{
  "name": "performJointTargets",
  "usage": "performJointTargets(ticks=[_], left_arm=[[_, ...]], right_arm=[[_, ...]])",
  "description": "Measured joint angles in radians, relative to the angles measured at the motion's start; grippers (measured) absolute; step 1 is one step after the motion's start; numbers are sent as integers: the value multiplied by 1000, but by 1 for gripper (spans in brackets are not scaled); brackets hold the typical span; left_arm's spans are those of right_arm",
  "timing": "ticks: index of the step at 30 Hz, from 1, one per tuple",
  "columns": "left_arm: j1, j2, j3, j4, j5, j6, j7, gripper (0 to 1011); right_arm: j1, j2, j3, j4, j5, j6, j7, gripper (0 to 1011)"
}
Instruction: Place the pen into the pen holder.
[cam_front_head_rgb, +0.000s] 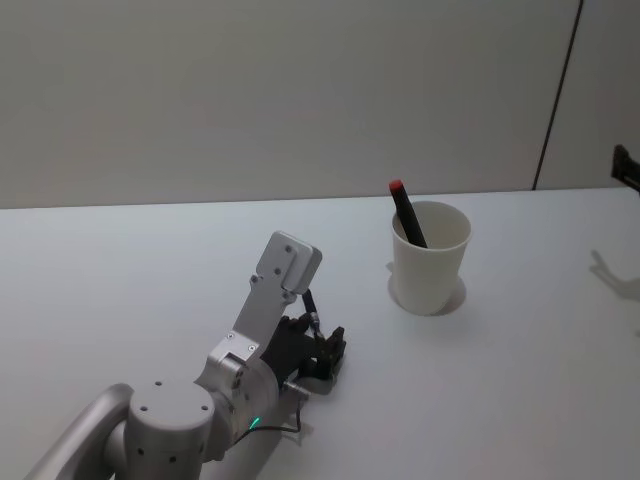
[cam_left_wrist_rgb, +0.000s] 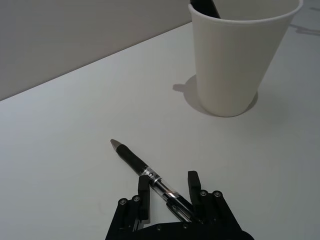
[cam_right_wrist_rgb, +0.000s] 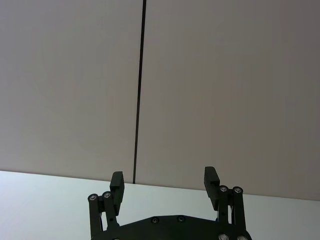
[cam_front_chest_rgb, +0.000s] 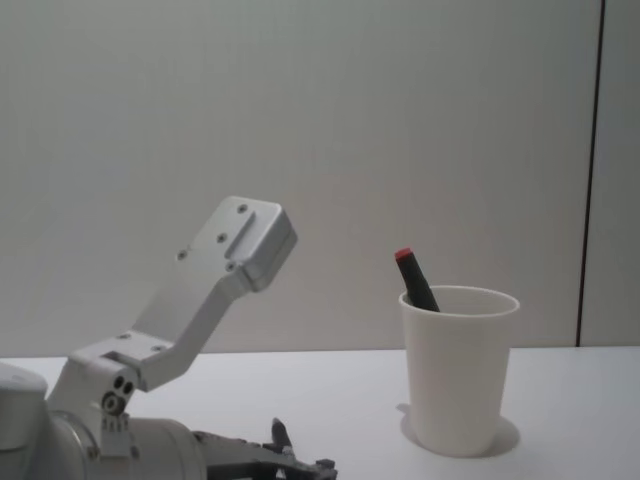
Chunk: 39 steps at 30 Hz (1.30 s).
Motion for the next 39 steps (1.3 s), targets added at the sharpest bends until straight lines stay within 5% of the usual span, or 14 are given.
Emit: performJointTargets(ticks=[39], left_arm=[[0, 0, 0, 0, 2, 0, 0, 219]], right_arm=[[0, 0, 0, 0, 0, 0, 0, 1001]])
